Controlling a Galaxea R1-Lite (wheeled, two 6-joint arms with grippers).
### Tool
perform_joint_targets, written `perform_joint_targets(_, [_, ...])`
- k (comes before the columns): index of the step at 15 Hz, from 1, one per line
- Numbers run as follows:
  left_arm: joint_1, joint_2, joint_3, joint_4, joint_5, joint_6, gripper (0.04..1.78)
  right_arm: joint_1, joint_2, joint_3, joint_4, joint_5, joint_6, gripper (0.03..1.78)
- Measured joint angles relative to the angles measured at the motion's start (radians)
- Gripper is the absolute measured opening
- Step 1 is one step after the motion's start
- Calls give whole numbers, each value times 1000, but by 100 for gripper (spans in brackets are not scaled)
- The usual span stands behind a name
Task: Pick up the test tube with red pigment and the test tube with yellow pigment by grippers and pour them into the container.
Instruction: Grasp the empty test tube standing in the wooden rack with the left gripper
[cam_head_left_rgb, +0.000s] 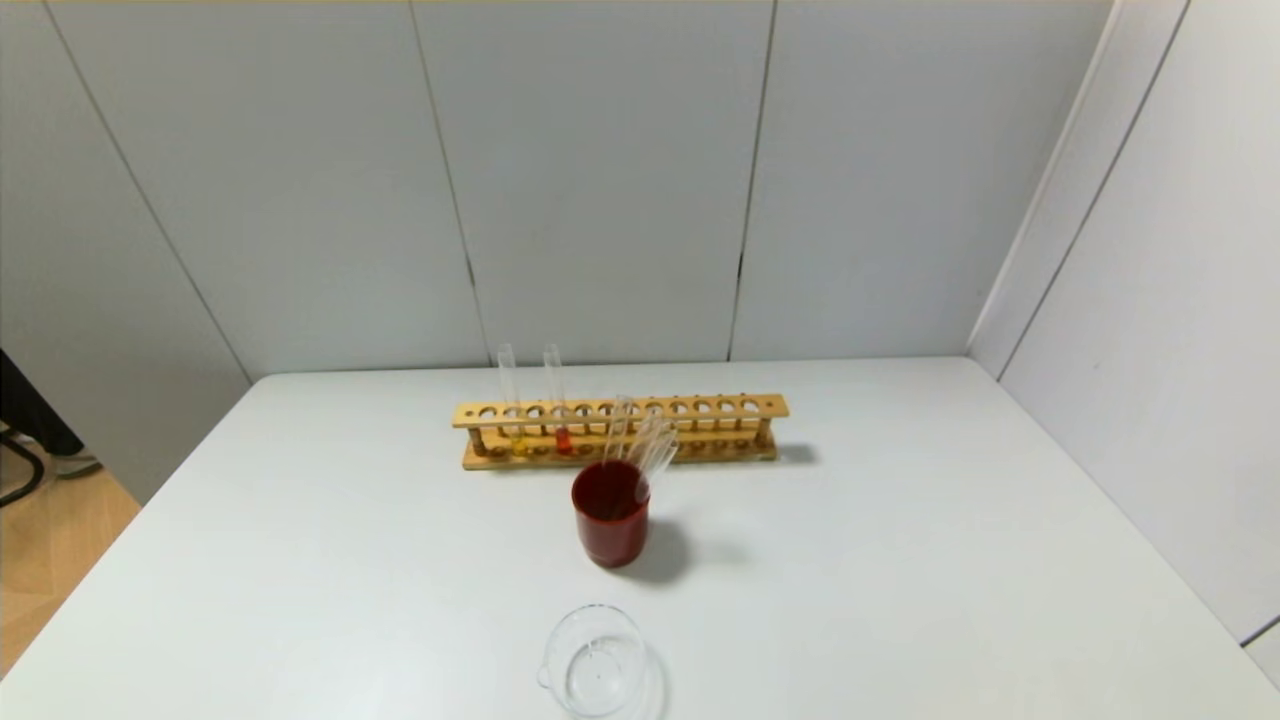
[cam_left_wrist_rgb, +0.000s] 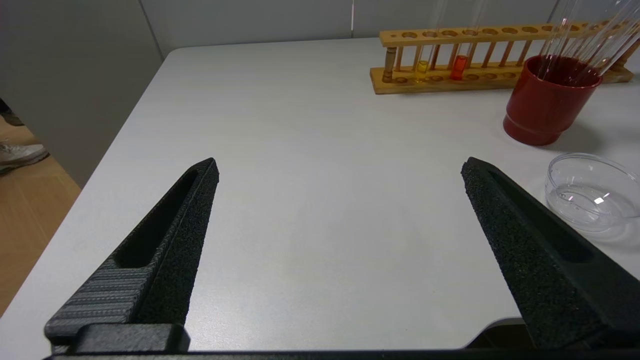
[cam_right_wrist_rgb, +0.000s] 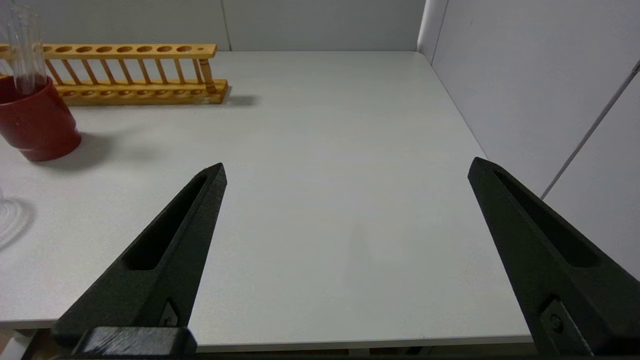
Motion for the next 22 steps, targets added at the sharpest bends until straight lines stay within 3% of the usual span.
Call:
perform_joint_targets(18, [1,0,0,-2,0,5,172,0,0,0,0,-1,1,170])
perform_joint_targets(22, [0,0,-47,-1,-5,86,172,0,0,0,0,-1,1,170])
